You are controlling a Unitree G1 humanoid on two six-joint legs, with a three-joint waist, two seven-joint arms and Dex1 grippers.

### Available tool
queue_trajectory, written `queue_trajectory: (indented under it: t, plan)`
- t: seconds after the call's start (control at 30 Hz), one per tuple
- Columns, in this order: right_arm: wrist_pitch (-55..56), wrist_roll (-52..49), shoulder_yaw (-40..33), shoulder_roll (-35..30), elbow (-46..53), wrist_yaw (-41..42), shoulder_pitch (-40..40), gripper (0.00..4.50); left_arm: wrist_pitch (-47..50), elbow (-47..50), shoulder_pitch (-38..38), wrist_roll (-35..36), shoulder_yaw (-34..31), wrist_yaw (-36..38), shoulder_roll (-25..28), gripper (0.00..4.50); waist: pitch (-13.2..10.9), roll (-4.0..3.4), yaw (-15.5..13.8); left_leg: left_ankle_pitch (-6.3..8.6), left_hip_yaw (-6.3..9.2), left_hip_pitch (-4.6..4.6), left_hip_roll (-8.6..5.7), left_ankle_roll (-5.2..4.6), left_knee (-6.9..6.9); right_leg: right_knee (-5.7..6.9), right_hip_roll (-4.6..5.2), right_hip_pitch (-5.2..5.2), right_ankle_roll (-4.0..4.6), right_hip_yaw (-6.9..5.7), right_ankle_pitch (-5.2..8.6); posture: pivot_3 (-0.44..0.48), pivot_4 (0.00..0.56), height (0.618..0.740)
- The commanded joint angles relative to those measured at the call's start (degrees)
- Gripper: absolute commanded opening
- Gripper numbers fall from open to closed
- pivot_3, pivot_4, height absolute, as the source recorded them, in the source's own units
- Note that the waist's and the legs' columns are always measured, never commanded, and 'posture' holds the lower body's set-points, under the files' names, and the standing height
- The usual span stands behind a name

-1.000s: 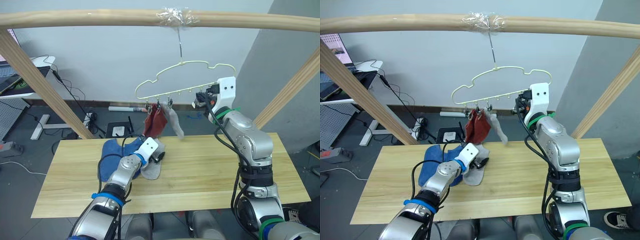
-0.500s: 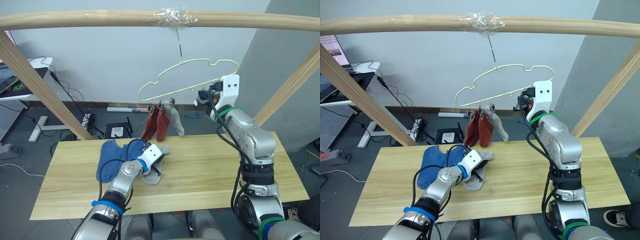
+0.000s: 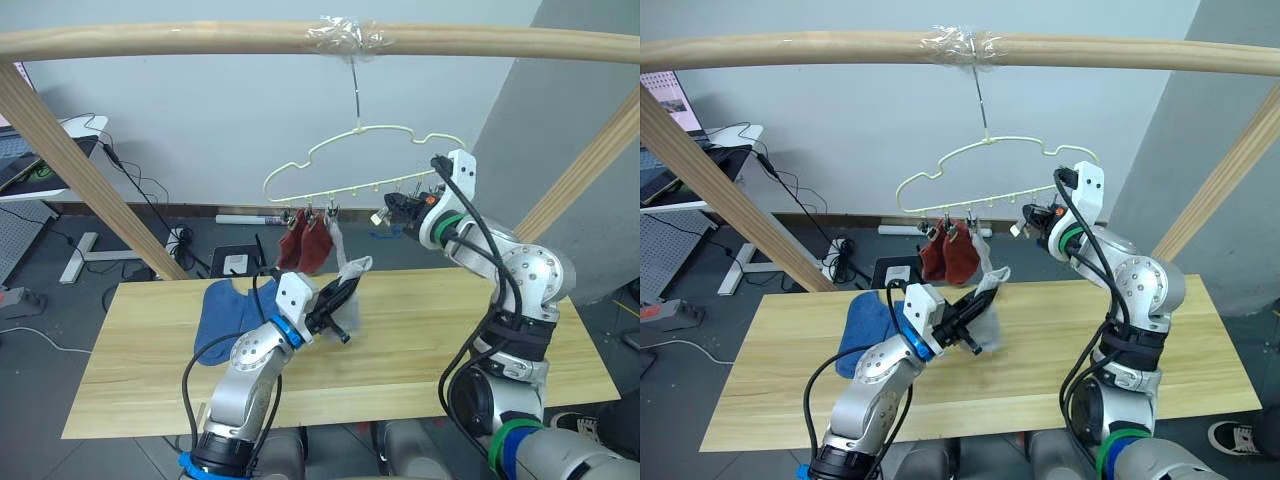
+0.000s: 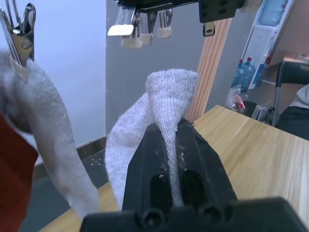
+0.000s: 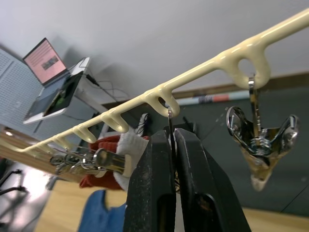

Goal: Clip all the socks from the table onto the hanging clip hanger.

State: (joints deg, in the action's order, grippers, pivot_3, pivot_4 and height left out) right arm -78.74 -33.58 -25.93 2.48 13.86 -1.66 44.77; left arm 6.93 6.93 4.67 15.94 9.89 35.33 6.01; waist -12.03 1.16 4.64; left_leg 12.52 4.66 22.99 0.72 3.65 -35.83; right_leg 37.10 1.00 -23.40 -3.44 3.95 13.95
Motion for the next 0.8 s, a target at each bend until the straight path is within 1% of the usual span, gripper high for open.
queue_trajectory:
  t: [0.03, 0.07, 0.17, 0.4, 0.8]
  plan:
    - [-5.76, -0.70, -5.42, 2.19, 1.55, -3.96, 1.81, 0.00, -7.33, -1.48, 3.47, -6.49, 2.45, -3.00, -0.63, 0.02, 0.00, 0.00, -0.02, 0.00, 0.00, 0.00, -0.01, 0.00, 0.00, 0.00, 0.00, 0.00, 0.00, 0.00, 0.00, -0.105, 0.168, 0.740]
    - [-6.60, -0.73, -6.37, 2.76, 1.74, -4.48, 2.38, 0.00, -9.82, -2.82, 4.35, -8.45, 2.95, -3.73, -0.60, 0.02, 0.00, 0.00, -0.02, 0.00, 0.00, 0.01, -0.01, 0.00, -0.01, -0.01, 0.00, 0.00, 0.00, 0.00, 0.00, -0.105, 0.168, 0.740]
    - [-8.06, -0.59, -8.59, 4.23, 1.77, -5.74, 3.56, 0.00, -15.38, -6.46, 6.34, -11.43, 3.81, -4.78, -0.64, 0.02, 0.00, 0.00, 0.09, 0.00, -0.03, 0.01, -0.01, 0.00, 0.00, -0.04, 0.00, 0.00, -0.01, 0.02, 0.00, -0.117, 0.168, 0.740]
    - [-11.24, -0.40, -11.50, 6.36, 2.59, -6.64, 5.18, 0.00, -22.42, -11.34, 9.66, -14.76, 2.67, -9.71, -1.83, 0.02, 0.00, 0.00, 0.10, 0.02, -0.02, 0.05, -0.01, -0.04, 0.05, -0.06, 0.00, -0.03, -0.02, 0.01, 0.01, -0.129, 0.174, 0.740]
    - [-13.57, 0.48, -12.24, 9.06, 4.22, -6.76, 5.30, 0.00, -24.67, -13.91, 11.02, -15.12, 3.15, -11.14, -1.72, 0.02, 0.00, 0.00, 0.14, 0.02, -0.02, 0.05, -0.01, -0.04, 0.04, -0.06, 0.00, -0.03, -0.03, 0.00, 0.02, -0.134, 0.179, 0.740]
